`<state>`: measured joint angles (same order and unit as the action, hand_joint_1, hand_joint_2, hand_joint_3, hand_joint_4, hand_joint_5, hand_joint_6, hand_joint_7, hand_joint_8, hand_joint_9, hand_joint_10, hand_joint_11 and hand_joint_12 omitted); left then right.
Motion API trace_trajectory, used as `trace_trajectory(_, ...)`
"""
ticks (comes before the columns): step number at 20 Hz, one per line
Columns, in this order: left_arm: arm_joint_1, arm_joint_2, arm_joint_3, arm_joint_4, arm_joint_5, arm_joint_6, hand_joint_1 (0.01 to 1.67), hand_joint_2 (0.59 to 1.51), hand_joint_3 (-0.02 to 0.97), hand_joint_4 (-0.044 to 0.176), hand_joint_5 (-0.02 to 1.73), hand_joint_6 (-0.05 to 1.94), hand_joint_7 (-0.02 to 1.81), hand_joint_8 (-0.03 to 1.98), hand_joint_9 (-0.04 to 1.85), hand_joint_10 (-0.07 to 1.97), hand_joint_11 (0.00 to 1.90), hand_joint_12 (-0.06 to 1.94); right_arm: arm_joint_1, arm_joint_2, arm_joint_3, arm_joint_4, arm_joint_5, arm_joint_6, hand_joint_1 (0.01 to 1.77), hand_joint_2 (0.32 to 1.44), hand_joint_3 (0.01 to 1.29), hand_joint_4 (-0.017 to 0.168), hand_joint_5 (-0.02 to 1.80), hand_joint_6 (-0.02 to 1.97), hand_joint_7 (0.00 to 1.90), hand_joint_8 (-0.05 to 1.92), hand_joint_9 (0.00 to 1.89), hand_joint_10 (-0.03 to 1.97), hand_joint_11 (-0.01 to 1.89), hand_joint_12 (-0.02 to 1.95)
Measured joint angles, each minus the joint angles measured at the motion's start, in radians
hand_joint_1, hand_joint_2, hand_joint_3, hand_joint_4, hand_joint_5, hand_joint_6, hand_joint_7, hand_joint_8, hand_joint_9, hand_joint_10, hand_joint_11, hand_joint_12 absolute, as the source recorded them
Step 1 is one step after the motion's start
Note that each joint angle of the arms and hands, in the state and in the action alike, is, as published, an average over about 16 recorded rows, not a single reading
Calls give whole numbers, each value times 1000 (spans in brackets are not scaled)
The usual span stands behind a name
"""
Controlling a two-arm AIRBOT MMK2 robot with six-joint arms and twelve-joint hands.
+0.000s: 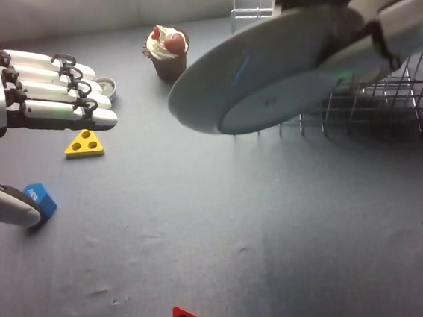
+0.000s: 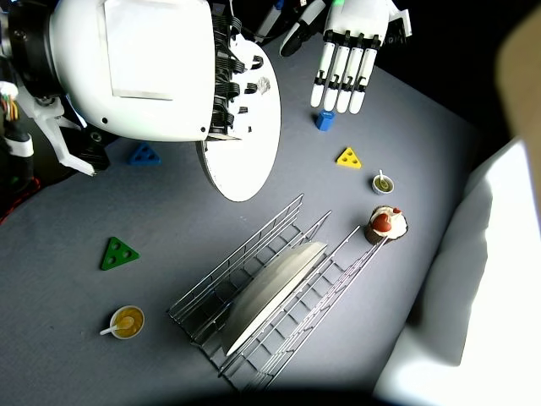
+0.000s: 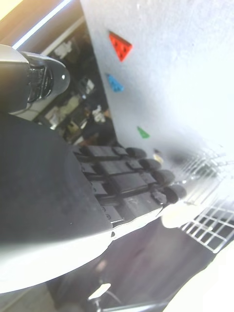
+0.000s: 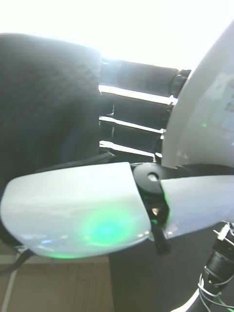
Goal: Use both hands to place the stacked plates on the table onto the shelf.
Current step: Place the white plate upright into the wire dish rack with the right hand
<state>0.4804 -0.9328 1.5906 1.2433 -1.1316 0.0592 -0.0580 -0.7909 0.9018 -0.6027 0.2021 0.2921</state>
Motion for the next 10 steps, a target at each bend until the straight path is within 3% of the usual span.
trace_trajectory(10,29,17,-8,-3,6,-4,54,1051,17,-2,225,9,276,2,269,11,247,14,18,10,99,-173,24,271,1491,953,12,-8,949,841,1137,447,1216,507,1020,1264)
